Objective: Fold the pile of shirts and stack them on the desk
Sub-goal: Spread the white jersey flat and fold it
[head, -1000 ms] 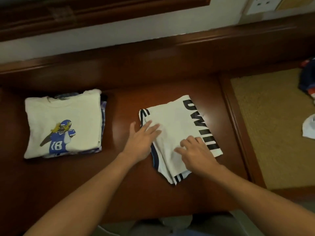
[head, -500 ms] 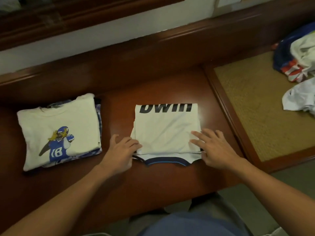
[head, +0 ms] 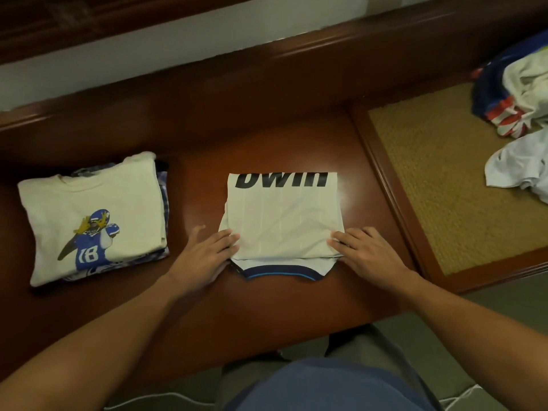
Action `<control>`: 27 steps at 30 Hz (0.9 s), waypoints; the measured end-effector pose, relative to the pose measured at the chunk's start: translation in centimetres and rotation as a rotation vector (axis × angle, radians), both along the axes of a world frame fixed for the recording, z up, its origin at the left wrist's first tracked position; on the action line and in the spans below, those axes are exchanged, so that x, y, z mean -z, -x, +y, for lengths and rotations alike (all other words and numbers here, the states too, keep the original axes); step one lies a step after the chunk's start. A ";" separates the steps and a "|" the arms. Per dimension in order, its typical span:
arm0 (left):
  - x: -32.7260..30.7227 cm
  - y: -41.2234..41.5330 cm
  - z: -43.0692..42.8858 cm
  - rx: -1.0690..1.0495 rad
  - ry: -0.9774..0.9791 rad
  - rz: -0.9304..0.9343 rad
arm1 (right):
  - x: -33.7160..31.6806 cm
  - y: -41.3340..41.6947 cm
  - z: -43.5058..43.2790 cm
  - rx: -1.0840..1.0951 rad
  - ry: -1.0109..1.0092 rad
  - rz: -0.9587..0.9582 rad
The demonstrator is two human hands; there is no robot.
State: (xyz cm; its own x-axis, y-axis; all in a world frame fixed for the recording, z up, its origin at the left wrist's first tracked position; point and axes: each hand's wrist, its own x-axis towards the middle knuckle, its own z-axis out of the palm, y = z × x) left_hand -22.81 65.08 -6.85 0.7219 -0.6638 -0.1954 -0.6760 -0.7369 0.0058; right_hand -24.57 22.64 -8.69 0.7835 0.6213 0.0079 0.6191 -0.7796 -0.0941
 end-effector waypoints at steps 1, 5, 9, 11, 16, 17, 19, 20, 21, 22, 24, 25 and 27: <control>0.1 0.1 -0.1 -0.016 0.022 -0.009 | 0.2 -0.1 0.0 -0.001 -0.019 -0.017; -0.2 0.6 -0.8 -0.115 0.093 0.030 | 0.2 -0.7 0.6 0.030 -0.071 0.011; -1.6 1.9 -0.4 -0.289 0.253 0.108 | -2.3 -0.9 1.5 0.138 -0.123 0.163; -3.3 2.9 -0.2 -0.398 0.357 0.130 | -4.2 -0.7 2.1 0.202 -0.182 0.243; -9.2 5.4 0.8 -0.533 0.607 0.224 | -9.2 0.8 4.0 0.296 -0.284 0.366; -10.1 6.0 1.5 -0.575 0.615 0.265 | -10.2 1.4 4.3 0.326 -0.320 0.396; -11.8 7.3 2.9 -0.650 0.628 0.350 | -12.4 2.7 5.2 0.387 -0.389 0.463; -12.6 7.9 3.5 -0.668 0.647 0.386 | -13.6 3.4 5.7 0.410 -0.417 0.494; -13.6 8.6 4.0 -0.675 0.684 0.417 | -14.5 4.1 6.1 0.427 -0.442 0.527; -14.6 9.3 4.3 -0.684 0.730 0.442 | -15.4 4.7 6.6 0.436 -0.469 0.562; -16.4 10.5 5.2 -0.717 0.821 0.489 | -16.8 5.7 7.5 0.453 -0.536 0.635; -17.1 11.1 5.7 -0.740 0.858 0.517 | -17.3 6.1 8.0 0.467 -0.576 0.680; -18.0 11.8 6.9 -0.790 0.898 0.556 | -18.3 6.7 8.8 0.498 -0.654 0.804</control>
State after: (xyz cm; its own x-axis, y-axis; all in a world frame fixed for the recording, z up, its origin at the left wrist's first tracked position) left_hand -34.57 71.98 11.15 0.9393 -0.1570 -0.3050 0.1827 -0.5236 0.8321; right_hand -31.31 31.46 9.59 0.8656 0.3022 -0.3992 -0.1670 -0.5774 -0.7992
